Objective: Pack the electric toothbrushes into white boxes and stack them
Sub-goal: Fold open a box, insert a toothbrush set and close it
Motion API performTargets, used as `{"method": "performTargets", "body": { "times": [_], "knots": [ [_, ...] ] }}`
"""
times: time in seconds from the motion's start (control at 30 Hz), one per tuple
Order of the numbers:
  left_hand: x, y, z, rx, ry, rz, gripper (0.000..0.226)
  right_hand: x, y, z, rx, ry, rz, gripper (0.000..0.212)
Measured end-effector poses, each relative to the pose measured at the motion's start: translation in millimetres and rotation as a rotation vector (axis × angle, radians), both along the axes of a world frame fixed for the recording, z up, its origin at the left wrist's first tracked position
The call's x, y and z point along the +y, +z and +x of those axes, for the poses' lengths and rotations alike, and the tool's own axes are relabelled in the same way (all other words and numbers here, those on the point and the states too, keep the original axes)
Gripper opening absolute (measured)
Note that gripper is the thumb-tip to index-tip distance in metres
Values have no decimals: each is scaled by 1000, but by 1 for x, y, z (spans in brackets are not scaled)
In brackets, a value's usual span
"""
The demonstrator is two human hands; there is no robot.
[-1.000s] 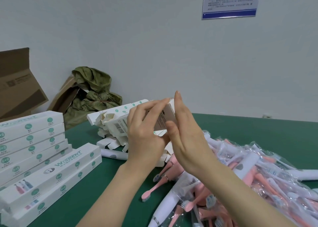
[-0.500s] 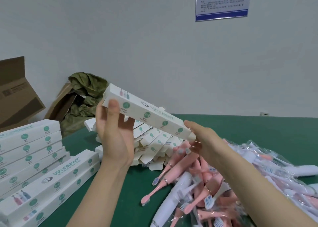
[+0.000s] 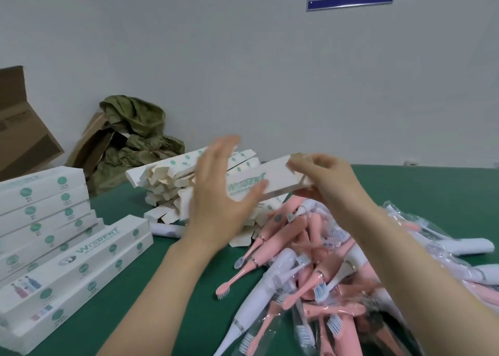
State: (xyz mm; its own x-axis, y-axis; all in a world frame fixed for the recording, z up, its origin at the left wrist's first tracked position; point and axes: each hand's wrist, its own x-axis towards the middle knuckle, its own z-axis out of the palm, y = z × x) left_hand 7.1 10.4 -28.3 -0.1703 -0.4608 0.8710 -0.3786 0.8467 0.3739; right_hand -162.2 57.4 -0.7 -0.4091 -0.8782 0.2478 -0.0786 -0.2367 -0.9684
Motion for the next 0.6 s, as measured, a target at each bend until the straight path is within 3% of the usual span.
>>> {"method": "performTargets", "body": {
  "times": [0.1,0.23,0.3,0.37,0.47,0.6],
  "knots": [
    [5,-5,-9,-250,-83,-44,64,3,3,9,-16,105,-46,20],
    [4,-5,-5,-162,-118,-26,58,5,5,6,-155,198,-30,23],
    [6,-4,-6,-237,-122,-38,63,5,3,7,-86,186,-5,24],
    [9,-4,-8,-335,-86,-45,53,6,3,11,13,175,-7,25],
    [11,-1,-6,-219,-185,86,23,8,6,17,139,167,-55,23],
    [13,3,-10,67,-291,232,41,11,10,25,249,185,-54,19]
  ]
}}
